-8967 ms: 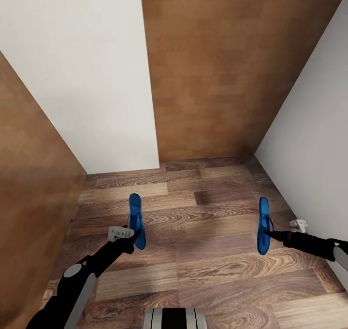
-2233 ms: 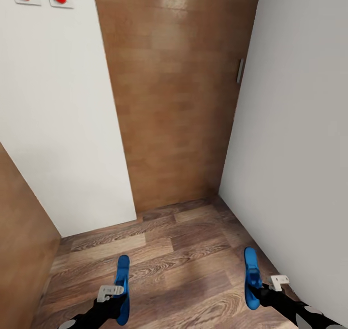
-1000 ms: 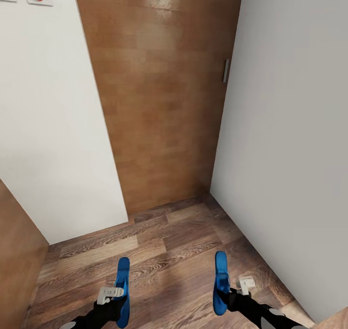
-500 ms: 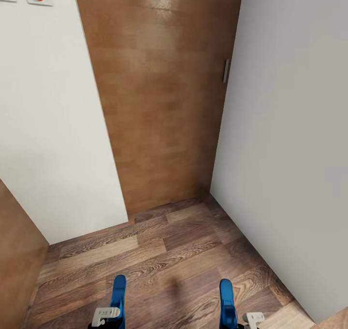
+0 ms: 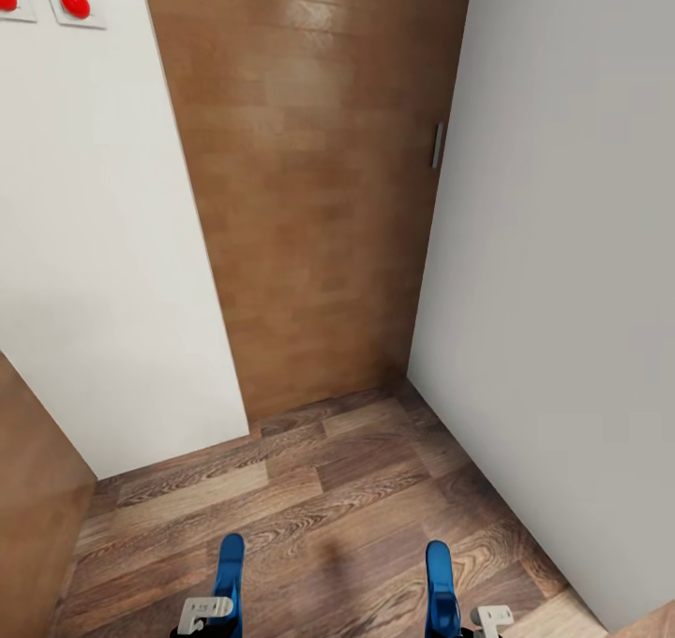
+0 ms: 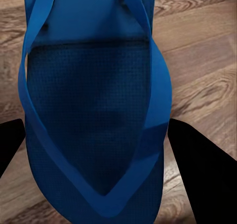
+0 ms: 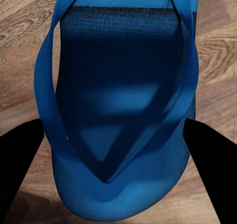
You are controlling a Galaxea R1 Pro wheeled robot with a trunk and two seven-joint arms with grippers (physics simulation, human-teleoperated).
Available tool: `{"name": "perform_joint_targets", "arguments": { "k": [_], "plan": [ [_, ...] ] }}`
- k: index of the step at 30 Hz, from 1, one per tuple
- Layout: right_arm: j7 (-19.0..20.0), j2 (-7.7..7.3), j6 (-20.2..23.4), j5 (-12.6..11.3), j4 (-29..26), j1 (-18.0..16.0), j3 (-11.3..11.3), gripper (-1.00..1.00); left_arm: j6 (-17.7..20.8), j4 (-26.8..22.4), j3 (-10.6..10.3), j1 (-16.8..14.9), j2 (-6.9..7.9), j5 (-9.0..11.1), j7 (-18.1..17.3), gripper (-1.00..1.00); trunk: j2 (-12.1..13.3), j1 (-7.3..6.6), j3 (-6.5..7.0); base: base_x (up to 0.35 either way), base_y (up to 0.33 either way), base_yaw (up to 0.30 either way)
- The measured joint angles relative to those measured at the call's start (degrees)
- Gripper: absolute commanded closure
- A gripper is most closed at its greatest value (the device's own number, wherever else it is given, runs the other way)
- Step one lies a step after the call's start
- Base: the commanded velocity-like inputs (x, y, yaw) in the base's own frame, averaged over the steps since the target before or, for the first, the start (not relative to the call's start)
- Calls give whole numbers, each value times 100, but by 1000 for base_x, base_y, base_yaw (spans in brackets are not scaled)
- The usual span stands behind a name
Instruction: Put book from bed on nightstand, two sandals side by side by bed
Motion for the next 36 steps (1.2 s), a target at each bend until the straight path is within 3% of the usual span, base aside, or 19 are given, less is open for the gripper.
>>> {"name": "perform_joint_targets", "arguments": {
  "k": [16,36],
  "plan": [
    [1,-2,0,2,0,0,4,100,0,1,-6,3,-42,-5,-1,100,1,-1,0,0,0,-9],
    [1,-3,0,2,-1,1,4,100,0,2,-13,3,-53,-15,2,100,2,-1,0,0,0,-245]
  ]
}}
